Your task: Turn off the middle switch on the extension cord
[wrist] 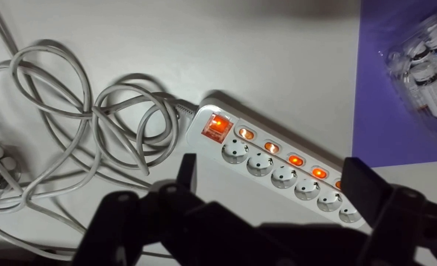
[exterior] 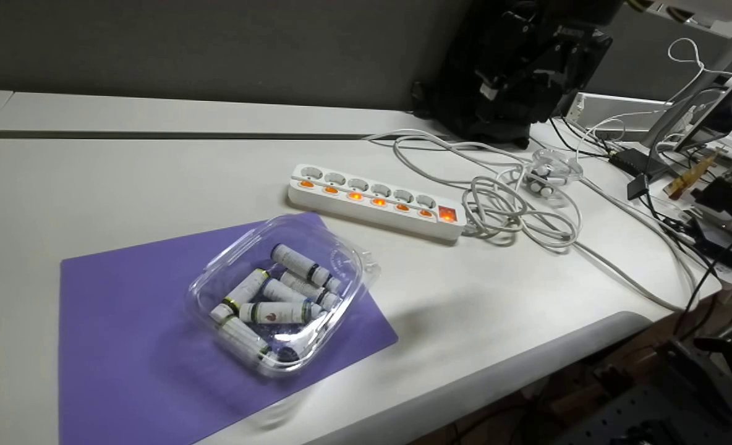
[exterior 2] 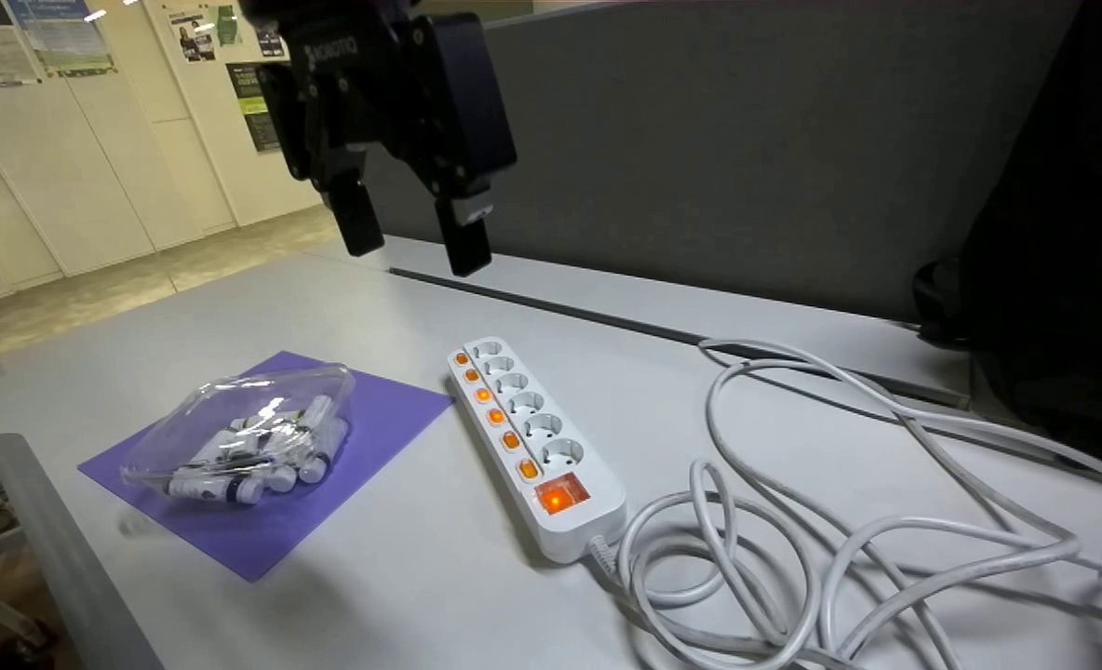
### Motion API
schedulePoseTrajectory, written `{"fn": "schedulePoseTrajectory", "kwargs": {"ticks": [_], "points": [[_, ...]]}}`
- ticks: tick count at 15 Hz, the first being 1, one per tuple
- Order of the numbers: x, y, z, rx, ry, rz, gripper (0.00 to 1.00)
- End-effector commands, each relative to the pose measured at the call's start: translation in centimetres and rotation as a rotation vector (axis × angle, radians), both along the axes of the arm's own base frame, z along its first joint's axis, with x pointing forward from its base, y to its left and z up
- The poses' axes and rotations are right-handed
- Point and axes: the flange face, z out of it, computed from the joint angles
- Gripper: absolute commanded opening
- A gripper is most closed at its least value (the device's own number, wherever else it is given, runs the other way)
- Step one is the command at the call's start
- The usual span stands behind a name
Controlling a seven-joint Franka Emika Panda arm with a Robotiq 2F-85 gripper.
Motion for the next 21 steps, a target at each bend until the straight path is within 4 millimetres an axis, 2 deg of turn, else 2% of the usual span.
{"fn": "schedulePoseTrajectory", "kwargs": {"ticks": [1, 5, 10, 11, 12, 13, 17, 21], "points": [[0.0, 0.0, 0.1, 0.000, 0.000, 0.000, 1.00], [3.4, 0.0, -2.5, 0.032, -0.105, -0.170, 1.00], [7.2, 1.2, -7.5, 0.030, -0.186, -0.226, 1.00], [7.8, 1.7, -8.5, 0.033, -0.184, -0.226, 0.75], [8.3, 2.1, -9.4, 0.032, -0.177, -0.221, 0.75], [8.8, 2.5, -10.3, 0.032, -0.168, -0.219, 0.68], [10.0, 3.6, -12.4, 0.035, -0.096, -0.240, 0.38], [10.6, 4.1, -13.2, 0.034, -0.037, -0.285, 0.12]]}}
